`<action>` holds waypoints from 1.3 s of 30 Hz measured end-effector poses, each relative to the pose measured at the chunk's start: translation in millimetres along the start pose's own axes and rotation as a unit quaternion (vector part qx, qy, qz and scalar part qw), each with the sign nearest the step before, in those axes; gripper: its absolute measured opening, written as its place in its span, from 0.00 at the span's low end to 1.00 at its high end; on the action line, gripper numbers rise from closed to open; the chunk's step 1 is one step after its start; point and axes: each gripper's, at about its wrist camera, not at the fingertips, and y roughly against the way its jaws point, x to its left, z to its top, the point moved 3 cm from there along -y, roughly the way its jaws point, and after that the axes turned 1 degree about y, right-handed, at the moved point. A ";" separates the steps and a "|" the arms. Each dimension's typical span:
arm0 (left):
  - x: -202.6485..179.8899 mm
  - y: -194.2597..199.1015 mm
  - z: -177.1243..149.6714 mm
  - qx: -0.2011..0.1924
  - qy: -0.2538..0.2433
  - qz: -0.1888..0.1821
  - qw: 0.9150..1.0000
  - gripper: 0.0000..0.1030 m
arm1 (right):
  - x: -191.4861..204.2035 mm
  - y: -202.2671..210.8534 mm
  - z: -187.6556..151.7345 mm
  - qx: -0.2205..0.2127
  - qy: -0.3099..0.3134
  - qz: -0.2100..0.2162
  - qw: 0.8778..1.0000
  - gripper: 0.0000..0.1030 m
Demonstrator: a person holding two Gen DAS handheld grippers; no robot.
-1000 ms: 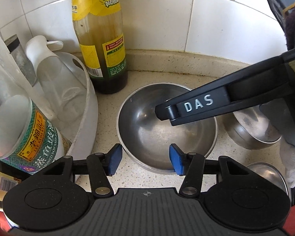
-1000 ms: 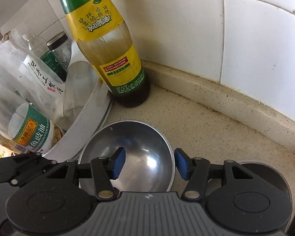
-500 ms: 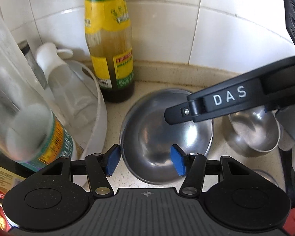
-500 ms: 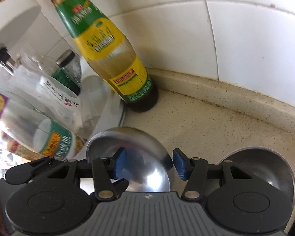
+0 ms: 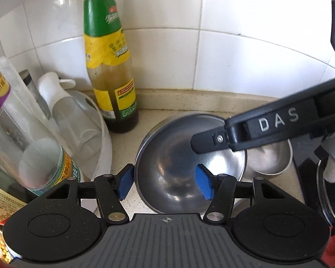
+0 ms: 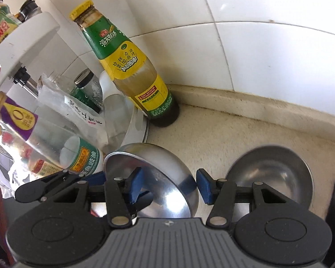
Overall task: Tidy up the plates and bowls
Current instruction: 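Lower the held bowl into the other steel bowl with both grippers, then open both grippers and release the nested bowl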
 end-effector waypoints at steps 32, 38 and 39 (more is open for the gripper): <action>-53.2 23.6 -30.8 0.025 -0.097 -0.074 0.992 0.71 | -40.5 62.7 -77.4 0.052 -0.110 -0.041 0.992 0.53; -42.0 22.4 -20.6 0.016 -0.080 -0.057 0.995 0.73 | -46.7 73.4 -75.7 0.032 -0.108 -0.056 0.992 0.53; -40.9 20.9 -18.8 0.016 -0.078 -0.055 0.995 0.74 | -50.1 75.6 -74.7 0.026 -0.113 -0.055 0.992 0.53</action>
